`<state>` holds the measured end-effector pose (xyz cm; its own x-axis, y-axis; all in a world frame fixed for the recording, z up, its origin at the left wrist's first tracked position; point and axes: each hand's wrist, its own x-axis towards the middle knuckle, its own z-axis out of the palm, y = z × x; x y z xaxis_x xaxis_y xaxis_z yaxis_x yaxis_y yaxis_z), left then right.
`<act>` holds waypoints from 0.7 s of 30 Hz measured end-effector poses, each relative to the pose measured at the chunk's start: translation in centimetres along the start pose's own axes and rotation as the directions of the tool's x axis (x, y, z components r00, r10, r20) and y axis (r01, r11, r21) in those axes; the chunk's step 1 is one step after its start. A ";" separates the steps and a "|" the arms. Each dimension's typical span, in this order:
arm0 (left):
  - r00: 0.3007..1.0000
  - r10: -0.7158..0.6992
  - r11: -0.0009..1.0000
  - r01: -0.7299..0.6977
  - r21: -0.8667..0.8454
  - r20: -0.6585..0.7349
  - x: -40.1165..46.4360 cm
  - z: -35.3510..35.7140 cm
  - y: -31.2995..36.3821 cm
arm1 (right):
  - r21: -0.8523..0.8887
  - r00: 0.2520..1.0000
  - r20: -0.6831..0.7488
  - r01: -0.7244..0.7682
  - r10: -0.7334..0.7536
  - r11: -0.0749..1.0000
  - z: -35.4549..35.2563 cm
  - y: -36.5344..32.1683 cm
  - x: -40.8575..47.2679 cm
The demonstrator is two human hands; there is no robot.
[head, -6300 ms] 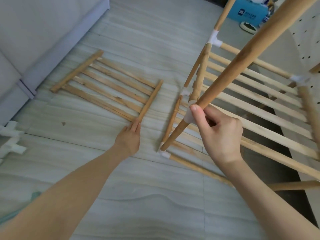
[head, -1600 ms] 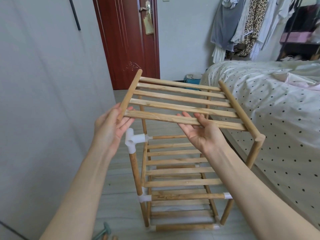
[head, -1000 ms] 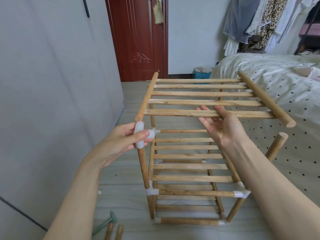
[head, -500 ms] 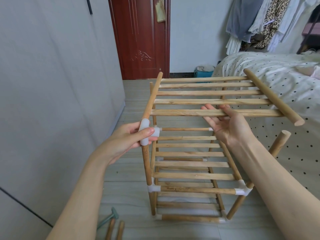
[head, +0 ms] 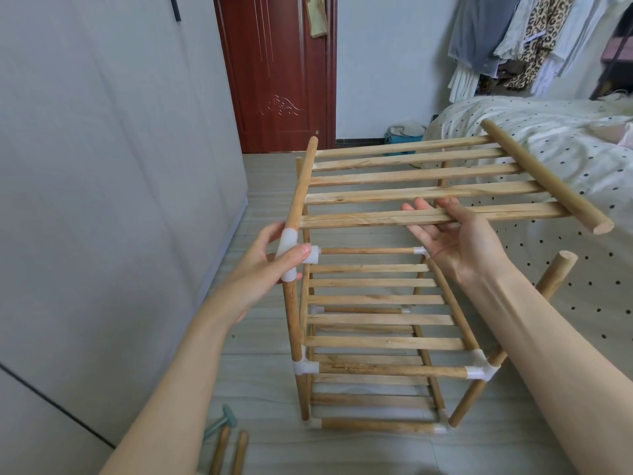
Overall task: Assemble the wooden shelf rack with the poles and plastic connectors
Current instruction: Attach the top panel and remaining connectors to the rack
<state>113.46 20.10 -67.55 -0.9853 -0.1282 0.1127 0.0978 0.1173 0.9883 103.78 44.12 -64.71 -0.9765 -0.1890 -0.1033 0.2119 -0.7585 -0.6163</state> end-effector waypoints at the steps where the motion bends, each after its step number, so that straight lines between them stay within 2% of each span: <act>1: 0.998 0.035 0.999 -0.033 0.029 -0.051 0.0 0.3 -0.1 | -0.002 1.000 -0.004 0.001 -0.001 1.000 -0.1 0.0 0.0; 4: 0.964 0.225 0.973 -0.214 0.085 -0.140 0.3 1.4 0.1 | 0.000 1.000 -0.005 -0.003 0.003 1.000 -0.3 0.4 -0.1; 6: 0.937 0.285 0.958 -0.273 0.089 -0.201 0.6 2.2 0.2 | 0.001 1.000 0.004 -0.005 0.005 1.000 -0.3 0.5 -0.1; 11: 0.869 0.323 0.945 -0.313 0.091 -0.375 1.1 3.4 -0.1 | 0.002 1.000 0.024 0.012 -0.012 1.000 -0.6 0.4 -0.3; 16: 0.828 0.323 0.939 -0.339 0.048 -0.459 1.4 4.2 -0.2 | -0.008 0.999 0.023 0.028 -0.028 1.000 -0.7 0.3 -0.4; 18: 0.830 0.306 0.937 -0.348 -0.006 -0.467 1.5 4.3 0.0 | -0.016 0.999 0.026 0.035 -0.034 0.999 -0.7 0.2 -0.3; 21: 0.874 0.204 0.947 -0.290 -0.138 -0.442 1.5 4.3 0.0 | -0.012 0.999 0.019 0.050 -0.050 0.999 -0.8 0.3 -0.2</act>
<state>111.36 24.11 -67.83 -0.7792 -0.5231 0.3452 0.3979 0.0127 0.9173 104.05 44.45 -65.43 -0.9850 -0.1626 -0.0579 0.1624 -0.7592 -0.6303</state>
